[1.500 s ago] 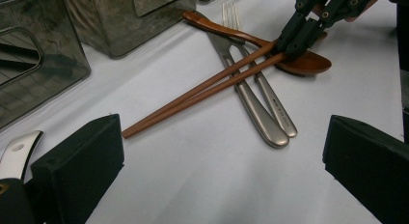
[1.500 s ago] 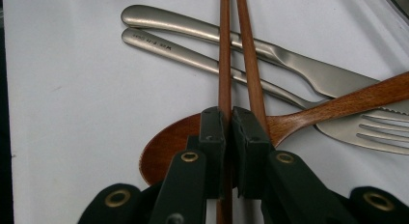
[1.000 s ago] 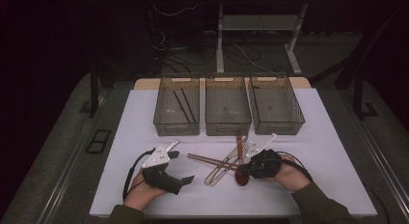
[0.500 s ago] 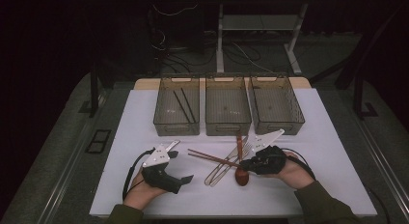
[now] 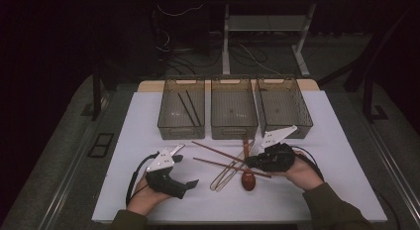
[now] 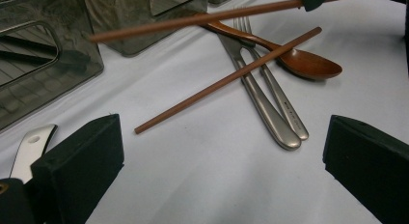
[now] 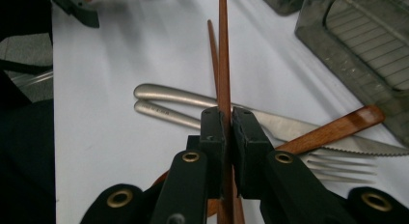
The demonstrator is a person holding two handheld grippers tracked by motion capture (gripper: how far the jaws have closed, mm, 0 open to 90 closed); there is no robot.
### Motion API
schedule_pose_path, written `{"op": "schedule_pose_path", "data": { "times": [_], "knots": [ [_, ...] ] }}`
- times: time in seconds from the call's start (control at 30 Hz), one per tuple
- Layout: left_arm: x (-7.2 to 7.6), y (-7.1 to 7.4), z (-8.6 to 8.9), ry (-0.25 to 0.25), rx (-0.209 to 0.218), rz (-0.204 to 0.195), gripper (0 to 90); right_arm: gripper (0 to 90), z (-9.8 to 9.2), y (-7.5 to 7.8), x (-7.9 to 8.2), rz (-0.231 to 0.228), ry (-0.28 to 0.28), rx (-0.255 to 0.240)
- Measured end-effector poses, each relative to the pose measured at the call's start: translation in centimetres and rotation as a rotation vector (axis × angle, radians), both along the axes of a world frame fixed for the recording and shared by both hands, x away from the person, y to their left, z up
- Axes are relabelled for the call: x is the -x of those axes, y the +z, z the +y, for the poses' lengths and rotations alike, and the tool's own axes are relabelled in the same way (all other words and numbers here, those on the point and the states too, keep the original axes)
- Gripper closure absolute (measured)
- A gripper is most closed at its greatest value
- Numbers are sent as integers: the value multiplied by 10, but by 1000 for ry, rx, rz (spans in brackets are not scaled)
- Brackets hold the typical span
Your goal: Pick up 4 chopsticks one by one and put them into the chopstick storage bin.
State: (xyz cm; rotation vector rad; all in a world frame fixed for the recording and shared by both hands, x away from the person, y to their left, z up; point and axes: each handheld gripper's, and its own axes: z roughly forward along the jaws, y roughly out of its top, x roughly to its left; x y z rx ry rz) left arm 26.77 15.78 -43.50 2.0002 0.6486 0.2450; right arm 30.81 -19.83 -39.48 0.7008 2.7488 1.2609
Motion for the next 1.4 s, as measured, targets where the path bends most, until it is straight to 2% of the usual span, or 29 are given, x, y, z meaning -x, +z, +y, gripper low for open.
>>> {"op": "schedule_pose_path", "data": {
  "times": [0.53,0.87,1.13,1.4],
  "knots": [
    [1,1,0,2,6,-7,1,832,7,22,-19,-43,-75,-64],
    [1,1,-1,4,9,-1,1,832,9,32,-30,-59,-125,-86],
    [1,2,0,2,12,-5,1,832,16,33,-41,-67,-164,-62],
    [1,1,-1,2,18,0,1,832,28,40,-61,-59,-225,-54]
  ]
}}
